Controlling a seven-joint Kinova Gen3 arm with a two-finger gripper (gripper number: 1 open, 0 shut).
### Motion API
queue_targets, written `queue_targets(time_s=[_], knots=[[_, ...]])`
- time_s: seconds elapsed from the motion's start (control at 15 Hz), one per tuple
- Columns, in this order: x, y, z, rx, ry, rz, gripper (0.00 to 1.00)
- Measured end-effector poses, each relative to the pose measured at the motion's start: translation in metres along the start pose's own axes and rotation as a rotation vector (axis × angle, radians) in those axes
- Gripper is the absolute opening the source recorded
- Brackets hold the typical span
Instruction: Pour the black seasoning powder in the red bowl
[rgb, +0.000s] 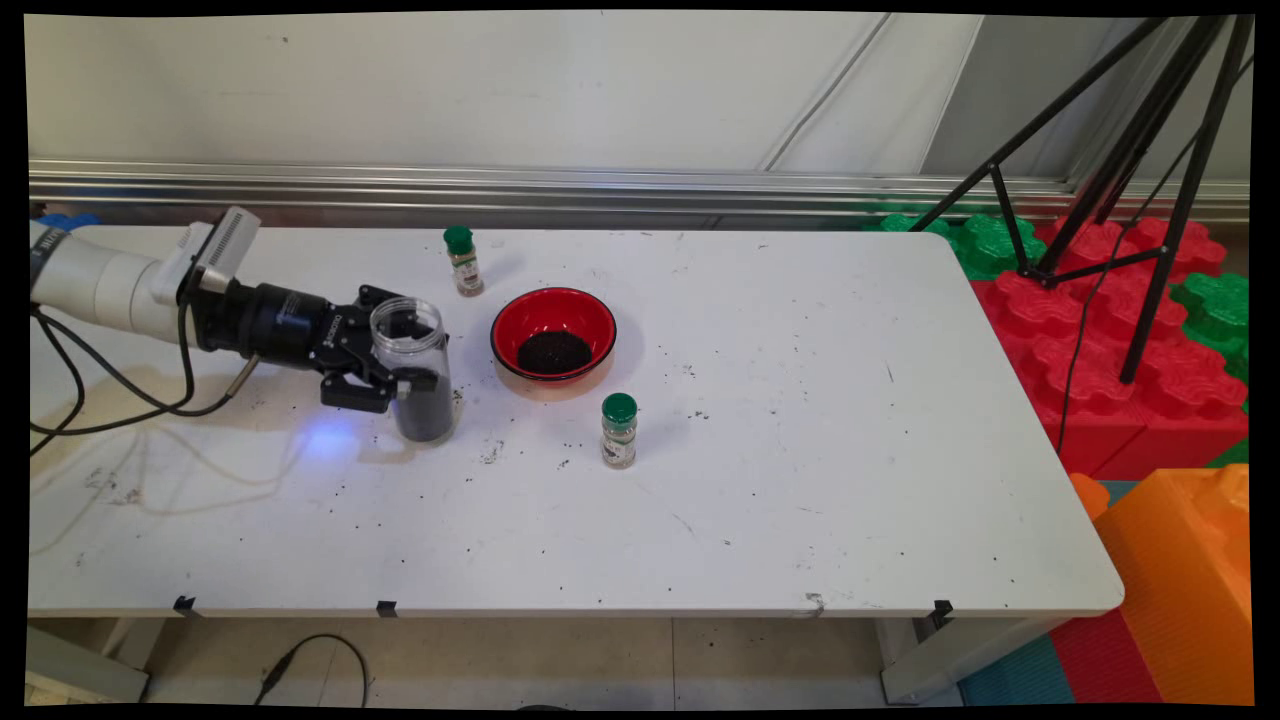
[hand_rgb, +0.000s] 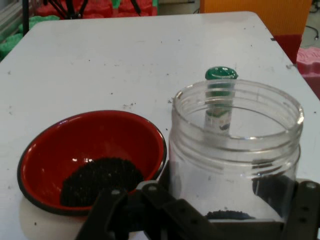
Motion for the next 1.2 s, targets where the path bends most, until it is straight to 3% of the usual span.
queue_targets(time_s=[1.2], knots=[[0.07, -0.031, 0.002, 0.103, 0.052, -0.055, 0.0]])
